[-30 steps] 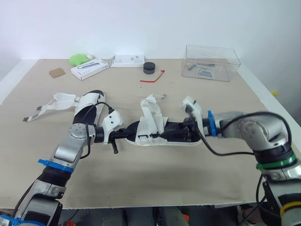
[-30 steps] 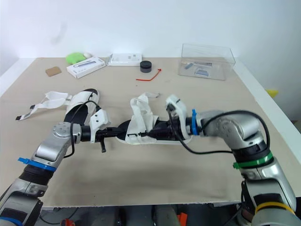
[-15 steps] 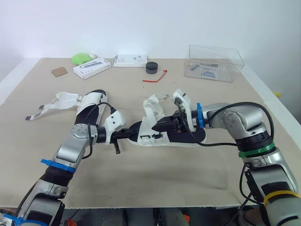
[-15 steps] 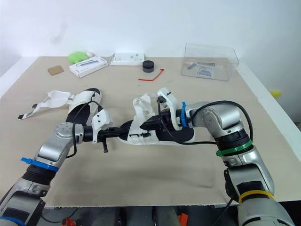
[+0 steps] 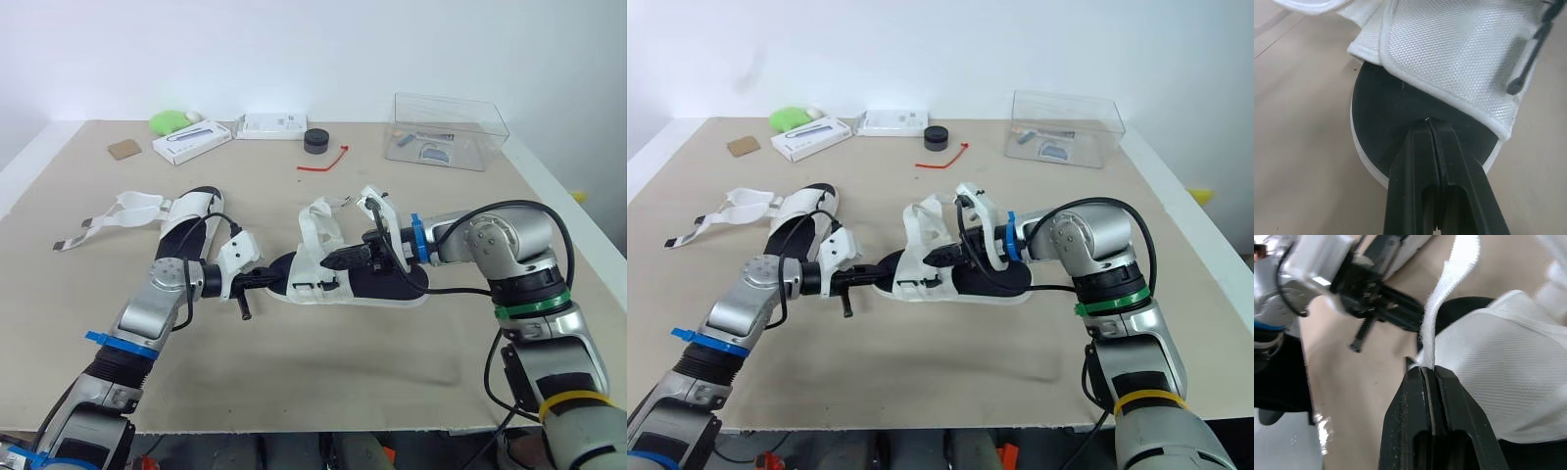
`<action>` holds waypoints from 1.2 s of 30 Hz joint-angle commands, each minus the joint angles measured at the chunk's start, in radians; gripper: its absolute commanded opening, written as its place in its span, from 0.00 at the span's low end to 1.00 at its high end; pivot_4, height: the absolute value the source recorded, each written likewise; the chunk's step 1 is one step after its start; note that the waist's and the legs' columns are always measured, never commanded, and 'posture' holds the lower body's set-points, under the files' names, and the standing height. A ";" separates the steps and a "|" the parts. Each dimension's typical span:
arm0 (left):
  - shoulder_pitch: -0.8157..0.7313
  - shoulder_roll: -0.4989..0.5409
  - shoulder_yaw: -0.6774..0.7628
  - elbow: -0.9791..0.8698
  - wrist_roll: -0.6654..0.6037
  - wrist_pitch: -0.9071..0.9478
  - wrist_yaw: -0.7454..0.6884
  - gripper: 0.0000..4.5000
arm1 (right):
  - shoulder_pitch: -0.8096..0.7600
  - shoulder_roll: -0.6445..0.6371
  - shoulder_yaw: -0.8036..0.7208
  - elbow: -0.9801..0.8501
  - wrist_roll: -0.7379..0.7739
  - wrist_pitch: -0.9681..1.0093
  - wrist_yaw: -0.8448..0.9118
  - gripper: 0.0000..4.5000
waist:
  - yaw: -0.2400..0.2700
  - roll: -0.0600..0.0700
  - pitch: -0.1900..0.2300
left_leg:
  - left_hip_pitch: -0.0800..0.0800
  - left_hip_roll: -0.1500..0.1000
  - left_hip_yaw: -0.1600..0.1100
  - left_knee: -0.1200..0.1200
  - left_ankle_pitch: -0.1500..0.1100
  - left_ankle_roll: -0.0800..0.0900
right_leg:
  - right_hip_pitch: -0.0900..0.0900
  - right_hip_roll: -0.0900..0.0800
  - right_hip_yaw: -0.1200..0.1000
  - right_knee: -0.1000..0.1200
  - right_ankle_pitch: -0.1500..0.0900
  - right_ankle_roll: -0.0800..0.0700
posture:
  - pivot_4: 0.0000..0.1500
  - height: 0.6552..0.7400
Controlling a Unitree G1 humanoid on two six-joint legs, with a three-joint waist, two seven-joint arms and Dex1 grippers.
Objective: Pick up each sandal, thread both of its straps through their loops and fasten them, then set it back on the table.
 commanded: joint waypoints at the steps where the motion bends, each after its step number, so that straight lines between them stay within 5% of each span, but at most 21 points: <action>1: 0.014 0.006 -0.014 0.027 0.024 0.010 0.011 0.00 | 0.040 0.011 -0.070 -0.108 0.042 0.080 -0.049 0.01 | 0.000 0.000 0.000 | 0.000 0.000 0.000 0.000 0.000 0.000 | 0.000 0.000 0.000 0.000 0.000 0.000 | 1.00 1.00; 15: -0.012 -0.009 -0.022 0.065 0.030 0.002 0.010 0.00 | 0.140 0.196 -0.257 -0.298 -0.001 0.195 -0.334 0.01 | -0.001 0.001 0.000 | 0.000 0.000 0.000 0.000 0.000 -0.001 | 0.000 0.000 0.000 0.000 0.000 0.000 | 1.00 1.00; 36: -0.029 -0.012 -0.026 0.102 0.032 -0.013 0.004 0.00 | 0.246 0.146 -0.288 -0.440 0.203 0.196 -0.523 0.01 | 0.000 0.001 -0.001 | 0.001 -0.001 -0.001 0.000 0.001 -0.001 | 0.001 -0.001 0.000 0.000 -0.003 0.007 | 1.00 1.00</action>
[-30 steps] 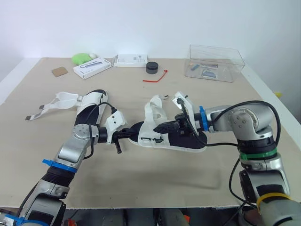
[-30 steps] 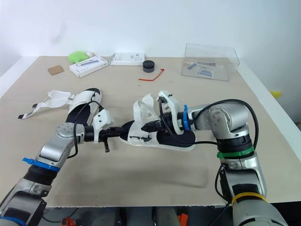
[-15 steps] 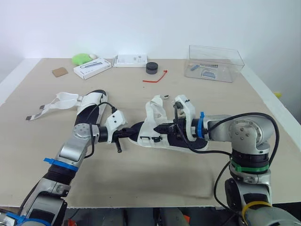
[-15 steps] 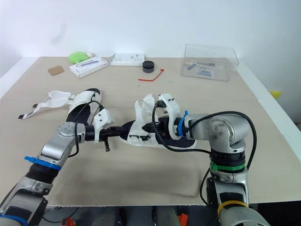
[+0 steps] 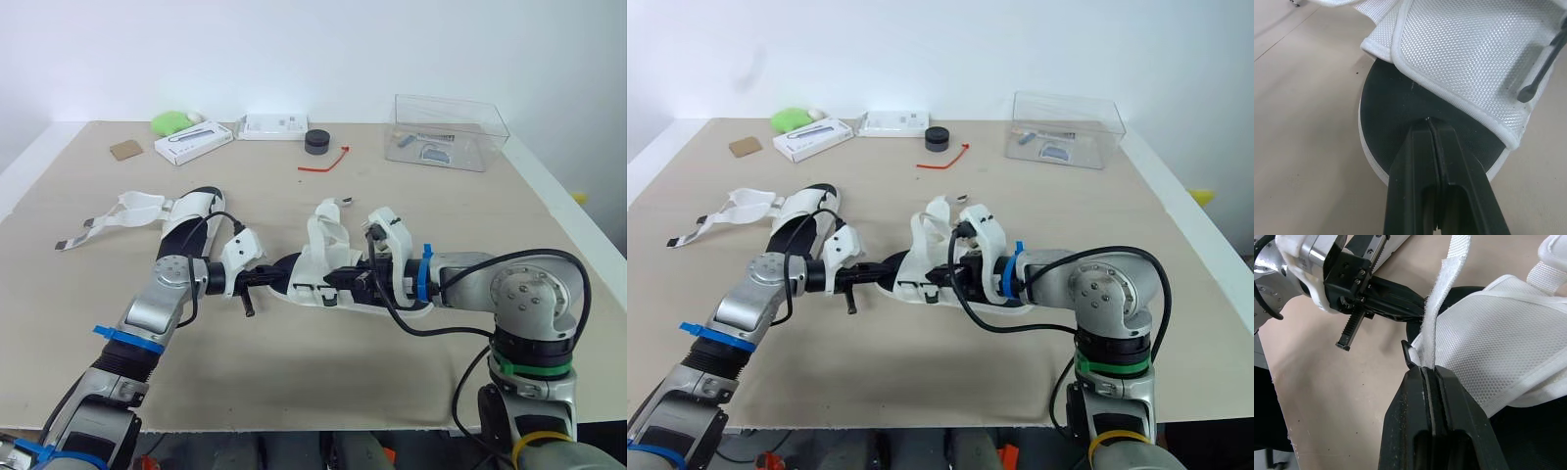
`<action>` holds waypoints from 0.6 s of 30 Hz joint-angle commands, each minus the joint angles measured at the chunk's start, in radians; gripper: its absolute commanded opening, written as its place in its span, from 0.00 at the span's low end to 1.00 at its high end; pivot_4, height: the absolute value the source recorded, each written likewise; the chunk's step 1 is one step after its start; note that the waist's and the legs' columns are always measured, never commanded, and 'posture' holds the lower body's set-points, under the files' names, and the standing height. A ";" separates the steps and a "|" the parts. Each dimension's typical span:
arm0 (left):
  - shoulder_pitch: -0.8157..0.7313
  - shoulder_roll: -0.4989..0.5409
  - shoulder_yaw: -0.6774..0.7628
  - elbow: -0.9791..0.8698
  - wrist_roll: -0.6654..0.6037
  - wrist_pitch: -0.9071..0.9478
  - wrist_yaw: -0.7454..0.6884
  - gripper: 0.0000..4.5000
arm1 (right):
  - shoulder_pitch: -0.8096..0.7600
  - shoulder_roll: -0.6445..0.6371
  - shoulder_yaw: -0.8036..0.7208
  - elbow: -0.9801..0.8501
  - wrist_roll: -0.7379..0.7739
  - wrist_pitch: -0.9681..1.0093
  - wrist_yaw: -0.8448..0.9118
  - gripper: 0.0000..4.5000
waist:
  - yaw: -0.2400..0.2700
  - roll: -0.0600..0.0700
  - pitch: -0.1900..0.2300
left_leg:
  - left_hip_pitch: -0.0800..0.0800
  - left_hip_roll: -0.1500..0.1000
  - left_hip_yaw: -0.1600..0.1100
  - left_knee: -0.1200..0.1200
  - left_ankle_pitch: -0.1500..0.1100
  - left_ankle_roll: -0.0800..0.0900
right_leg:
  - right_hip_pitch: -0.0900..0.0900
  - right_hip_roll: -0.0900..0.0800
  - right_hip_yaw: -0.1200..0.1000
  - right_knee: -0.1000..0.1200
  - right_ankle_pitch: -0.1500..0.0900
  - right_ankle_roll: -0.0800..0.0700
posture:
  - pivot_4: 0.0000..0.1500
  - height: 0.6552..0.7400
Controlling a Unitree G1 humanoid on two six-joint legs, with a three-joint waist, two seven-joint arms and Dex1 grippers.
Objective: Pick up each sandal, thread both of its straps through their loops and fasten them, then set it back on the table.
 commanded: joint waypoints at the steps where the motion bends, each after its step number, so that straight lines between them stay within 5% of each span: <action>1: 0.005 0.003 -0.016 0.040 0.030 0.010 0.009 0.00 | 0.015 -0.015 -0.024 -0.050 0.050 0.004 -0.036 0.01 | 0.000 0.000 0.000 | 0.000 0.000 0.000 0.000 0.000 0.000 | 0.000 0.000 0.000 0.000 0.000 0.000 | 1.00 1.00; 7: 0.002 0.001 -0.020 0.046 0.030 0.007 0.007 0.00 | 0.036 -0.022 -0.026 -0.088 0.107 0.004 -0.074 0.01 | 0.000 0.000 0.000 | 0.000 0.000 0.000 0.000 0.000 0.000 | 0.000 0.000 0.000 0.000 0.000 0.000 | 1.00 1.00; 12: -0.004 -0.001 -0.022 0.056 0.031 0.003 0.003 0.00 | -0.013 -0.039 -0.040 -0.074 0.101 0.004 -0.061 0.51 | -0.001 0.000 0.000 | 0.000 0.000 0.000 0.000 0.000 0.000 | 0.000 0.000 0.000 0.000 0.000 0.000 | 1.00 1.00; 18: -0.016 -0.005 -0.026 0.072 0.034 -0.006 0.000 0.00 | -0.137 -0.053 -0.015 0.039 0.049 -0.038 -0.018 0.51 | -0.001 0.000 0.000 | 0.000 0.000 0.000 0.000 0.001 0.002 | 0.000 0.001 -0.001 0.000 0.001 0.000 | 1.00 1.00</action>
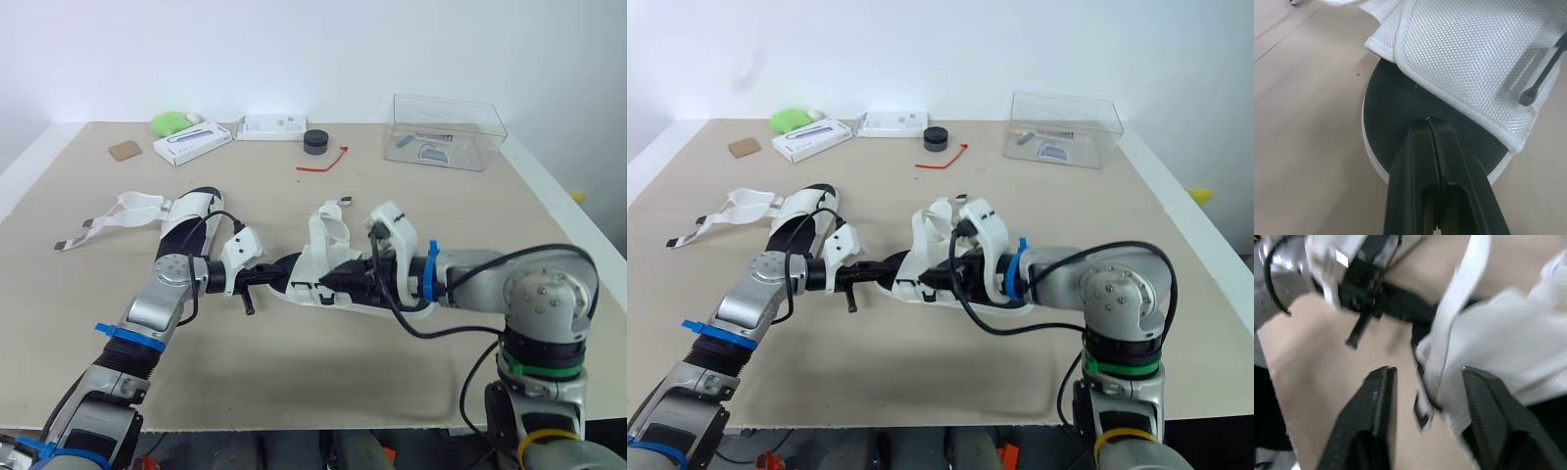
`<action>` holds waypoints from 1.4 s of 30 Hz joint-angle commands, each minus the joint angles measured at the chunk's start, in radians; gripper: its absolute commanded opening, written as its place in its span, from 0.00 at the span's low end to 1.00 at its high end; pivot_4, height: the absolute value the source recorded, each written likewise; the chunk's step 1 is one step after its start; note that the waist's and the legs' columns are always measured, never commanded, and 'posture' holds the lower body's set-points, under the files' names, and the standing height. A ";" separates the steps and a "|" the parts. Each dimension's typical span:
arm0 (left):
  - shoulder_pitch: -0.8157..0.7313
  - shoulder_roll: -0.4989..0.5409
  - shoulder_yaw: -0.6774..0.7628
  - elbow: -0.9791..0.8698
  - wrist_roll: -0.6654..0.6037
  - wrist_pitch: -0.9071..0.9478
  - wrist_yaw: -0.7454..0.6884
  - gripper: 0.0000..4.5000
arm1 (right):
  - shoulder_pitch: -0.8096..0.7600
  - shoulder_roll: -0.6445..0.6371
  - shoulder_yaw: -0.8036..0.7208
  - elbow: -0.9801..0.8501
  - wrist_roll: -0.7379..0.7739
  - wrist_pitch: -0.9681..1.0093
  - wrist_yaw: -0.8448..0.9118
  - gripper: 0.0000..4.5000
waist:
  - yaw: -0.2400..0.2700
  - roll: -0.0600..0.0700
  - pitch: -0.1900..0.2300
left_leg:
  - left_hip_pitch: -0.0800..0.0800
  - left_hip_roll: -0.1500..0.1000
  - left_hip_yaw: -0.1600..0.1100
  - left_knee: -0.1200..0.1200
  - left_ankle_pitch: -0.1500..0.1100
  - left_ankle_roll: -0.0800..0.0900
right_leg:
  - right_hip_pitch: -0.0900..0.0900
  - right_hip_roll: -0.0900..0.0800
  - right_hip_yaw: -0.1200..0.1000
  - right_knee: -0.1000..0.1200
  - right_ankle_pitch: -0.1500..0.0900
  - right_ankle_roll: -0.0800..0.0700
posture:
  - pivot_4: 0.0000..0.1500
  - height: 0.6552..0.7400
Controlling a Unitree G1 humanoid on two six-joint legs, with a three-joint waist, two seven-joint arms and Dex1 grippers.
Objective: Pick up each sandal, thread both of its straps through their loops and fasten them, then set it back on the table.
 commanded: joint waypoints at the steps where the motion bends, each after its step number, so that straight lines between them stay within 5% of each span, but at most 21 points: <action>1: 0.003 -0.001 -0.023 0.035 0.033 0.010 0.006 0.00 | -0.063 -0.006 0.001 0.053 -0.030 -0.040 0.032 0.51 | 0.000 0.000 0.000 | 0.000 0.000 0.000 0.000 0.000 0.000 | 0.000 0.000 0.000 0.000 0.000 0.000 | 1.00 1.00; 7: 0.007 -0.002 -0.020 0.029 0.034 0.010 0.008 0.00 | -0.121 -0.008 0.072 0.145 -0.078 -0.089 0.101 0.51 | 0.000 0.000 0.000 | -0.001 0.000 0.000 0.000 0.000 0.000 | 0.000 -0.001 0.001 0.000 0.000 0.000 | 1.00 1.00; 14: 0.025 0.009 -0.013 0.010 0.032 0.016 0.013 0.00 | -0.126 -0.011 0.126 0.185 -0.109 -0.108 0.168 0.03 | 0.000 0.000 0.000 | -0.001 0.000 0.000 0.000 0.000 0.000 | -0.001 -0.001 0.000 0.000 0.000 0.000 | 1.00 1.00; 34: 0.028 0.003 -0.025 0.008 0.034 0.018 0.016 0.00 | 0.065 0.045 0.010 -0.066 -0.110 0.008 0.109 0.03 | 0.000 0.000 0.000 | -0.001 0.000 0.000 -0.001 0.000 0.000 | -0.001 -0.001 0.000 -0.001 0.000 0.000 | 1.00 1.00; 39: 0.018 0.000 -0.027 0.016 0.035 0.017 0.013 0.00 | 0.030 -0.037 -0.047 -0.073 -0.090 0.007 0.156 0.57 | 0.001 0.000 0.000 | -0.002 0.000 0.000 -0.001 0.000 0.000 | -0.001 -0.001 -0.001 -0.001 0.000 0.000 | 1.00 1.00; 42: 0.013 0.002 -0.026 0.024 0.034 0.015 0.010 0.00 | 0.054 -0.164 -0.129 -0.070 0.110 0.010 0.274 0.90 | 0.002 0.000 0.000 | -0.002 -0.001 -0.001 -0.001 0.000 0.000 | -0.001 -0.002 -0.001 -0.002 0.000 0.000 | 1.00 1.00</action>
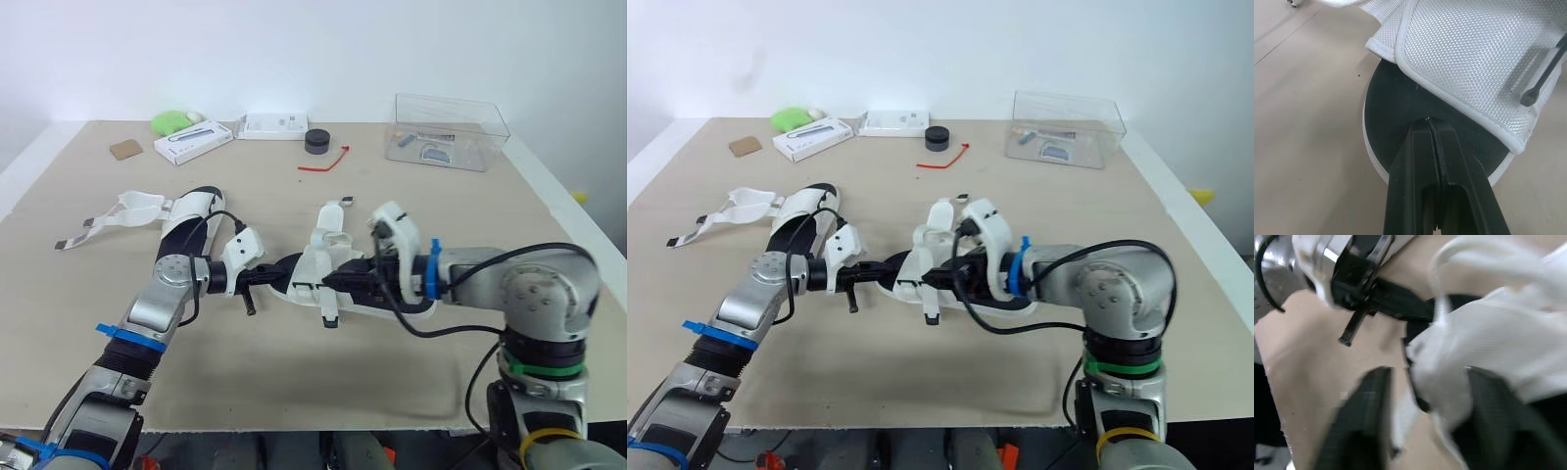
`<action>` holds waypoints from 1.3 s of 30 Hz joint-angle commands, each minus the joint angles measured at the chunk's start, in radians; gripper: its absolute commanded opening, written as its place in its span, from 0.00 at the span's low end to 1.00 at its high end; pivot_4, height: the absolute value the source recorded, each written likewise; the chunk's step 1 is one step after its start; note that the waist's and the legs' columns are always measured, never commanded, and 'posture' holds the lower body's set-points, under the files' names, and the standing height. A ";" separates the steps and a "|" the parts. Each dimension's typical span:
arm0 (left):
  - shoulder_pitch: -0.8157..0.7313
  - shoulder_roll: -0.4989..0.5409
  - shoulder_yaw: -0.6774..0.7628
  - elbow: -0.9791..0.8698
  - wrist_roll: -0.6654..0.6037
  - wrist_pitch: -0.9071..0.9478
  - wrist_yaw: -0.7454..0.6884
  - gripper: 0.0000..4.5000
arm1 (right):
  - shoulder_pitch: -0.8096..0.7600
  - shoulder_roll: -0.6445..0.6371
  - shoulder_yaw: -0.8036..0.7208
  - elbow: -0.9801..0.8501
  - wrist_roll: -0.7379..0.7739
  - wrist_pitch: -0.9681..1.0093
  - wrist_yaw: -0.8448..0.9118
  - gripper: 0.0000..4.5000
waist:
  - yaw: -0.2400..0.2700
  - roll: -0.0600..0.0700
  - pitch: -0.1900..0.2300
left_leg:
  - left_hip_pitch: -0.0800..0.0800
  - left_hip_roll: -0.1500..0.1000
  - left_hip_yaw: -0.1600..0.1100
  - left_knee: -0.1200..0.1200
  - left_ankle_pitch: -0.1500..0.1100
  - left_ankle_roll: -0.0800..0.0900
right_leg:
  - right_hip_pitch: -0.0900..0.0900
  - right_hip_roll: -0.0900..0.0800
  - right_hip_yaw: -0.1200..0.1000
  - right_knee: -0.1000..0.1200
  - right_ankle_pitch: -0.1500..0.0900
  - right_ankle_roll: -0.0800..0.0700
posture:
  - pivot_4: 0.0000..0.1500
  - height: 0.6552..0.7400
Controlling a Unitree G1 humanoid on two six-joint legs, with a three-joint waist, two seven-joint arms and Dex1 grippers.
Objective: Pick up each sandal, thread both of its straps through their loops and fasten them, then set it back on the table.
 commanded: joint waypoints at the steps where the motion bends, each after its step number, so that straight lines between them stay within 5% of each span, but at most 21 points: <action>1: 0.008 0.006 -0.020 0.040 0.033 0.015 0.002 0.00 | 0.022 -0.109 -0.093 -0.031 0.239 -0.002 0.116 0.99 | 0.000 0.000 0.000 | 0.000 0.000 0.000 0.000 0.000 0.000 | 0.000 0.000 0.000 0.000 0.000 0.000 | 1.00 1.00; 5: 0.004 0.004 -0.019 0.046 0.035 0.013 0.000 0.00 | 0.144 -0.161 -0.041 -0.111 0.348 -0.002 0.105 0.99 | 0.000 -0.001 0.000 | 0.002 0.000 -0.001 -0.003 0.000 0.000 | 0.002 0.001 0.000 -0.001 -0.001 -0.001 | 1.00 1.00; 9: -0.007 0.000 -0.014 0.051 0.032 0.018 -0.003 0.00 | 0.216 -0.067 -0.012 -0.091 0.316 -0.028 -0.001 0.99 | 0.000 0.000 0.000 | 0.003 0.001 -0.001 -0.003 0.001 0.000 | 0.002 0.001 0.000 0.000 -0.001 0.000 | 1.00 1.00; 23: 0.001 0.015 -0.005 0.036 0.034 0.027 -0.002 0.00 | 0.151 0.081 0.066 0.067 0.180 -0.098 -0.114 0.99 | -0.002 0.000 0.000 | 0.003 0.001 0.000 -0.003 0.002 -0.001 | 0.001 0.002 0.001 -0.001 0.000 0.000 | 1.00 1.00; 26: -0.002 0.015 0.005 0.046 0.040 0.018 0.018 0.00 | 0.115 0.094 0.084 0.106 0.151 -0.104 -0.109 0.84 | -0.002 0.000 0.000 | 0.003 0.001 0.000 -0.003 0.002 -0.001 | 0.001 0.002 0.001 0.000 0.001 0.000 | 1.00 1.00; 34: 0.001 0.012 0.006 0.052 0.047 0.009 0.040 0.00 | 0.109 0.052 0.153 0.141 0.069 -0.131 -0.053 0.01 | -0.002 0.000 0.000 | 0.003 0.001 0.000 -0.003 0.002 -0.001 | 0.000 0.002 0.001 -0.001 0.000 0.000 | 1.00 1.00; 39: 0.013 0.007 0.002 0.036 0.042 0.014 0.050 0.00 | 0.236 -0.025 0.181 0.038 0.079 -0.113 -0.009 0.01 | -0.002 0.000 0.000 | 0.002 0.001 0.000 -0.004 0.002 -0.001 | 0.001 0.002 0.001 -0.001 0.000 0.000 | 1.00 1.00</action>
